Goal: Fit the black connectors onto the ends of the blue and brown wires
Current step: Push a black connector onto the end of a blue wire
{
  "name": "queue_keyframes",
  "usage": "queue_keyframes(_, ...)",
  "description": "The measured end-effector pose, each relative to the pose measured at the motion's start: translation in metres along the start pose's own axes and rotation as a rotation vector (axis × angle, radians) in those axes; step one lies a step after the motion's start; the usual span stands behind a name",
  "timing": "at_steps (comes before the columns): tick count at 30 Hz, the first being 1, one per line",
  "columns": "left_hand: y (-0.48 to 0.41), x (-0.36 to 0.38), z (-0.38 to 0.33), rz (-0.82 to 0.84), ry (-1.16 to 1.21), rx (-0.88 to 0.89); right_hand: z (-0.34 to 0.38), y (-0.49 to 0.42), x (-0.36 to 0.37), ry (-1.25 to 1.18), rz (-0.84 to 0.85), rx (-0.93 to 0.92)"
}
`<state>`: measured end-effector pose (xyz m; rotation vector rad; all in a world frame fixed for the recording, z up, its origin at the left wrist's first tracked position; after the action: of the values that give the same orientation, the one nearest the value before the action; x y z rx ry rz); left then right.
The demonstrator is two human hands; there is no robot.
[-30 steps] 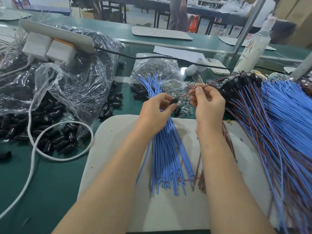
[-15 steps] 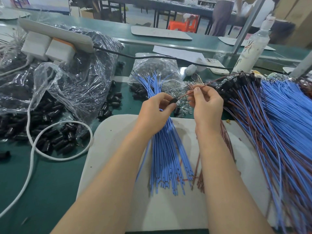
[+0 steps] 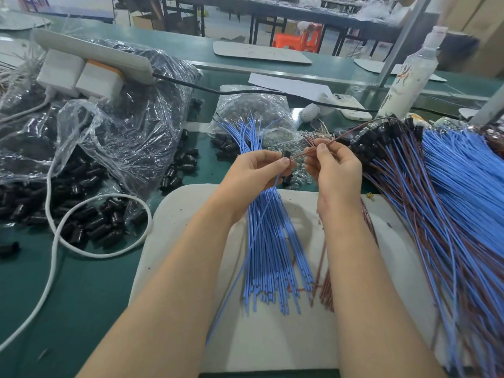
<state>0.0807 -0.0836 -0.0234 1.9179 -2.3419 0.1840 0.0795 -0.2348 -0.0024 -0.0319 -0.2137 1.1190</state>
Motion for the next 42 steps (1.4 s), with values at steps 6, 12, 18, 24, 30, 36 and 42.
queue_keyframes(6, -0.001, -0.004, 0.002, -0.039, -0.089, 0.003, 0.011, 0.003, 0.004, 0.127, 0.029, -0.123)
queue_keyframes(12, -0.002, -0.007, 0.002, -0.077, -0.154, 0.031, 0.018, 0.007, 0.011, 0.280, 0.070, -0.234)
queue_keyframes(18, -0.002, -0.007, -0.005, -0.112, -0.412, 0.114, 0.017, 0.003, -0.006, 0.149, -0.060, -0.175)
queue_keyframes(24, 0.000, -0.003, -0.011, -0.148, -0.603, 0.207, 0.016, 0.003, -0.005, 0.061, -0.039, -0.146)
queue_keyframes(30, 0.001, -0.005, -0.016, -0.188, -0.633, 0.263, 0.012, 0.003, 0.001, 0.130, -0.002, -0.135)
queue_keyframes(36, 0.003, -0.003, -0.020, -0.193, -0.656, 0.298, 0.017, 0.005, 0.004, 0.314, 0.016, -0.219)
queue_keyframes(42, 0.002, -0.004, -0.017, -0.187, -0.664, 0.285, 0.025, 0.010, 0.006, 0.418, -0.001, -0.301)
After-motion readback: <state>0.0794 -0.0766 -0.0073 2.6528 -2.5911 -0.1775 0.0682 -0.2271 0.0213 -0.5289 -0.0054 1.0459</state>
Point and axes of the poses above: each hand's wrist, its own y-axis away from the middle knuckle, its own x-axis out of the palm, z = x × y, the point moved 9 cm from there along -y, towards the middle knuckle
